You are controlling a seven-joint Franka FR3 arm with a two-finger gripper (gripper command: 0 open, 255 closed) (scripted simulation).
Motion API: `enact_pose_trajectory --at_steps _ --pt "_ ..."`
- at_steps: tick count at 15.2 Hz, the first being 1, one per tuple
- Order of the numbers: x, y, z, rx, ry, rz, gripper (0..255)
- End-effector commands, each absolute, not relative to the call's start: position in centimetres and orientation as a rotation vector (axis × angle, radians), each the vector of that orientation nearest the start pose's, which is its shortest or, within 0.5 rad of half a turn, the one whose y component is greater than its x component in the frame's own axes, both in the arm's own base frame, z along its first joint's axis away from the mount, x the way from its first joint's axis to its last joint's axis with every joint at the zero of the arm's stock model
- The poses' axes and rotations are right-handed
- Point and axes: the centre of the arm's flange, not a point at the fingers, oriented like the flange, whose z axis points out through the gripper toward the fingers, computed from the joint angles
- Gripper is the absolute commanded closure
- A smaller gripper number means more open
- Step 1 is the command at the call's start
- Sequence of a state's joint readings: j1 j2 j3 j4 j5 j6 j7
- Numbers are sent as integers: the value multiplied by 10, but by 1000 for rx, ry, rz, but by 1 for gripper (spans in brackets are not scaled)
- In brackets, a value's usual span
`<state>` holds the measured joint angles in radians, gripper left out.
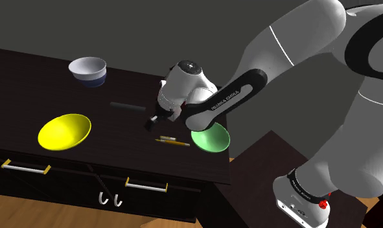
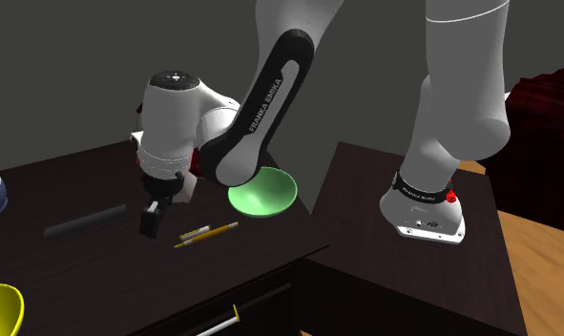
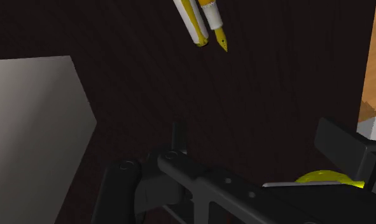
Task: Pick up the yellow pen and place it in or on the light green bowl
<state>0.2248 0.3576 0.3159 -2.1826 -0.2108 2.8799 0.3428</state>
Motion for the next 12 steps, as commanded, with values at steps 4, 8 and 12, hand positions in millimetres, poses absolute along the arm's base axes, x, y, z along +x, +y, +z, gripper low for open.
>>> enact_pose_trajectory --at_steps 4,8,12 --pt "497 296 245 -2972 -622 -217 0" --pt "491 276 223 -3007 -756 54 0" --pt "490 275 206 -3008 -764 71 0"
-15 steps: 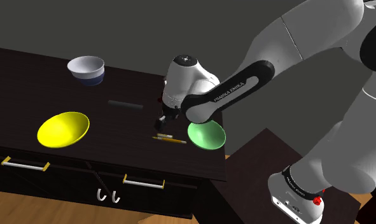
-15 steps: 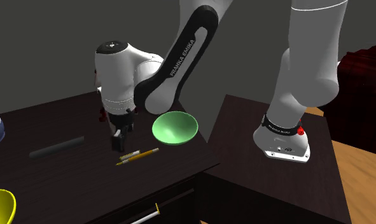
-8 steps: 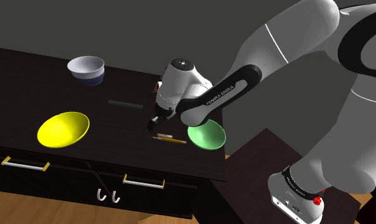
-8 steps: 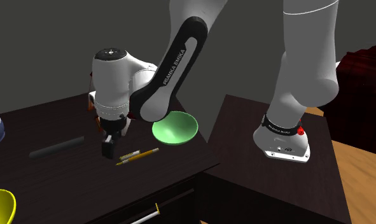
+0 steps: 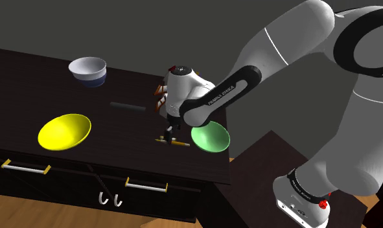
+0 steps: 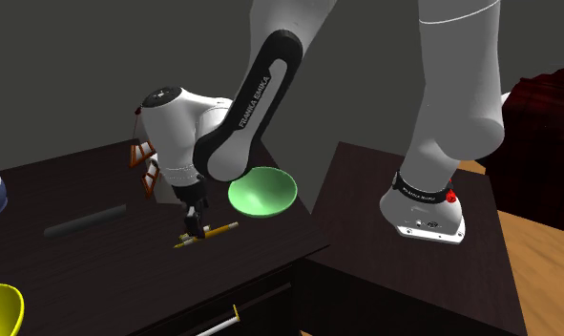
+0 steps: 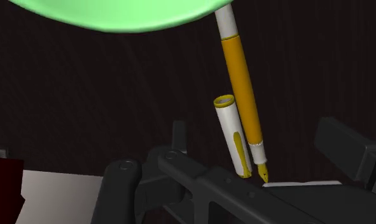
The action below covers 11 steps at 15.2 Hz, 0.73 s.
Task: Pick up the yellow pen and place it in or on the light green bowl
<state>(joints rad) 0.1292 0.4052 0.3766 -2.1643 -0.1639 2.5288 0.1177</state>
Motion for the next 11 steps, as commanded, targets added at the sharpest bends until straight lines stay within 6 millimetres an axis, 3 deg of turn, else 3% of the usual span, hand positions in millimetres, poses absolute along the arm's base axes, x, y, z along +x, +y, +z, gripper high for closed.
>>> enact_pose_trajectory --at_steps 1,4,11 --pt "489 275 200 -3008 -764 71 0" --pt "488 276 181 -3008 -764 71 0" --pt "488 276 181 -3008 -764 71 0"
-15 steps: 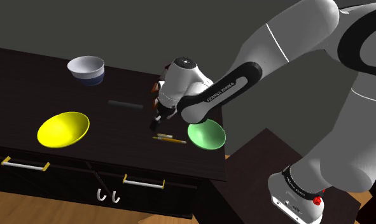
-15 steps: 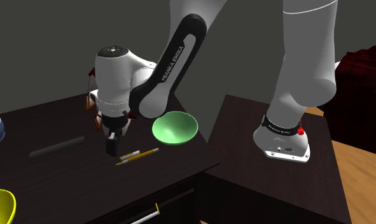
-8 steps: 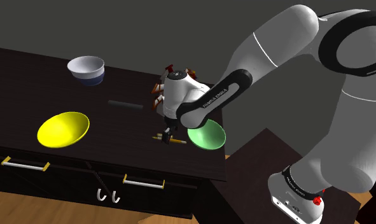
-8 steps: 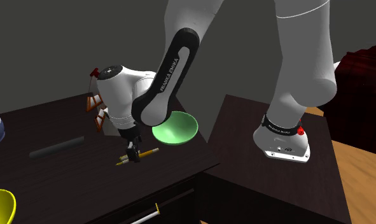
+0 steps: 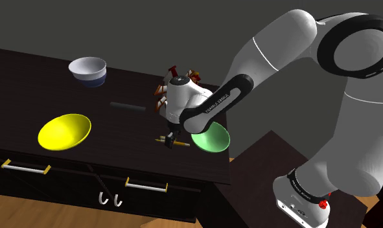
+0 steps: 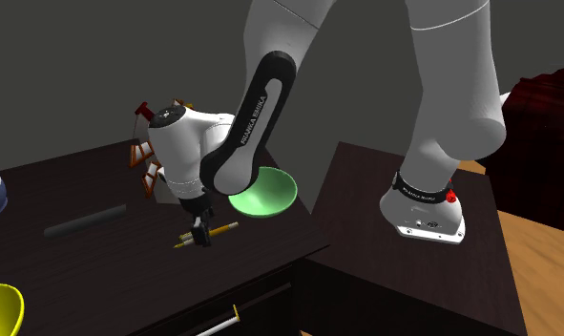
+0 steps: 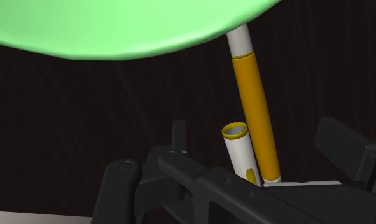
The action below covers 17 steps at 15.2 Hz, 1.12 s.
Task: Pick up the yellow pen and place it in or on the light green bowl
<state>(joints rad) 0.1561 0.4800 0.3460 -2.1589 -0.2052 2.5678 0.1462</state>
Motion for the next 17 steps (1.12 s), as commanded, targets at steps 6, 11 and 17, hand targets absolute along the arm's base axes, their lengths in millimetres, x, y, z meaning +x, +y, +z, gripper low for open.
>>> enact_pose_trajectory --at_steps 6,11,17 --pt "488 276 181 -3008 -764 71 255" --pt "488 276 181 -3008 -764 71 255" --pt "488 276 213 -3008 -764 71 255"
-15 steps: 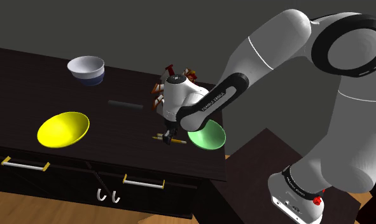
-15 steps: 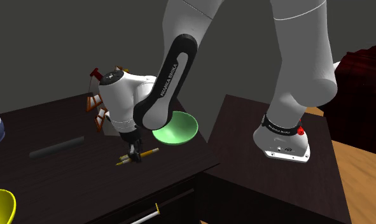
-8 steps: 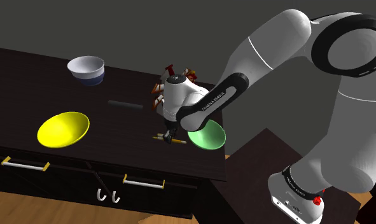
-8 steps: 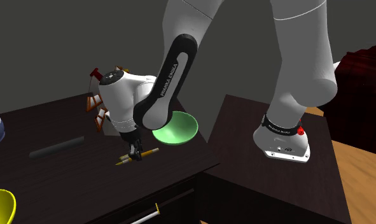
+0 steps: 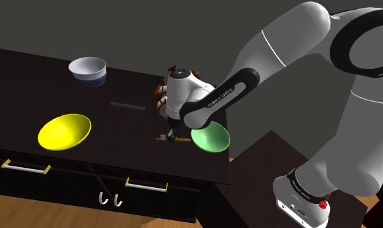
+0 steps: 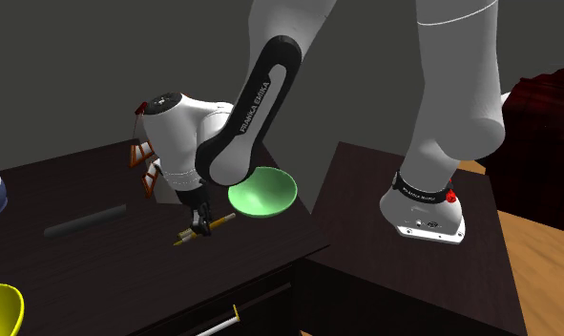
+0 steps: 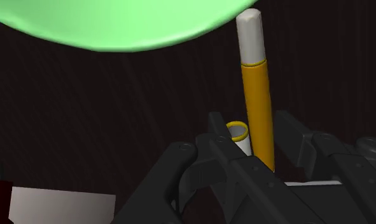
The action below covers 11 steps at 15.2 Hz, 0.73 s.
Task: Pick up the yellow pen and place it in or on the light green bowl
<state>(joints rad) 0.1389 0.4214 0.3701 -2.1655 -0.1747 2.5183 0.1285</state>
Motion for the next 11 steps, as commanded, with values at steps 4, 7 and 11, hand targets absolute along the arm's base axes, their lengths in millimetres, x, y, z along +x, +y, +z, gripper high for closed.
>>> enact_pose_trajectory --at_steps 4,7,11 --pt "488 276 234 -3008 -764 71 255" --pt "488 276 250 -3008 -764 71 255" --pt "488 276 271 -3008 -764 71 255"
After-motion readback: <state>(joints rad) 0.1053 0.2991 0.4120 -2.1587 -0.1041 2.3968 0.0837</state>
